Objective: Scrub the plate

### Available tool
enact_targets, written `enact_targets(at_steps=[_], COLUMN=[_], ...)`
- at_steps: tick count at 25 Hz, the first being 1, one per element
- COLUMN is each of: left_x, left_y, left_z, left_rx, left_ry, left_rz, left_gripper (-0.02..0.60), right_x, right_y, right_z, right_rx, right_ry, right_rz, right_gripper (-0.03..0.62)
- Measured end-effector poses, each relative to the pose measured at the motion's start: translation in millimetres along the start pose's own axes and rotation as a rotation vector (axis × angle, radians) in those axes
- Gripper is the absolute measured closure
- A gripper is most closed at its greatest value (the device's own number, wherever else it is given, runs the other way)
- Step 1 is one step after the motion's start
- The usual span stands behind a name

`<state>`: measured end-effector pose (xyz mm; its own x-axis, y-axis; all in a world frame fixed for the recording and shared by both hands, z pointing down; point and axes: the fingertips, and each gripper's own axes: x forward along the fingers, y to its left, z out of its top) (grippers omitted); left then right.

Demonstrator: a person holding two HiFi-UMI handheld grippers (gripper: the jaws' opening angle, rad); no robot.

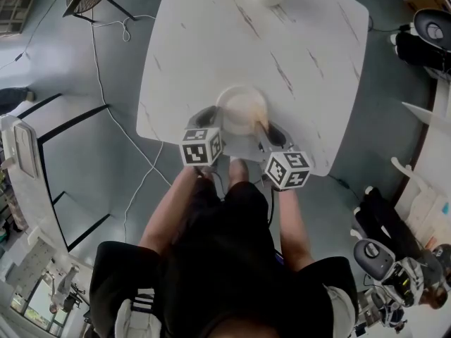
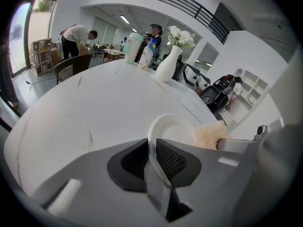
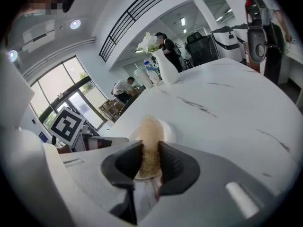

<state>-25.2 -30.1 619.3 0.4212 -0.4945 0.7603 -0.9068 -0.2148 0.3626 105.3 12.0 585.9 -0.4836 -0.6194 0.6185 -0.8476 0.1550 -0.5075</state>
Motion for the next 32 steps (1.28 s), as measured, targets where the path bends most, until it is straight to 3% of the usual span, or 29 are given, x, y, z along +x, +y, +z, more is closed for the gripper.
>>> enact_targets(at_steps=[26, 32], left_x=[-1.2, -8.9], left_y=[-4.5, -15.3], left_z=[3.6, 13.9], left_rx=[0.000, 0.028], left_ry=[0.003, -0.020], left_rz=[-0.020, -0.073], left_gripper=[0.515, 0.403], right_x=[-9.4, -15.7], right_y=[3.5, 3.5], right_z=[11.9, 16.7], right_rx=[-0.005, -0.013], right_ry=[-0.036, -0.056], right_rz=[-0.007, -0.020], right_gripper=[0.502, 0.502])
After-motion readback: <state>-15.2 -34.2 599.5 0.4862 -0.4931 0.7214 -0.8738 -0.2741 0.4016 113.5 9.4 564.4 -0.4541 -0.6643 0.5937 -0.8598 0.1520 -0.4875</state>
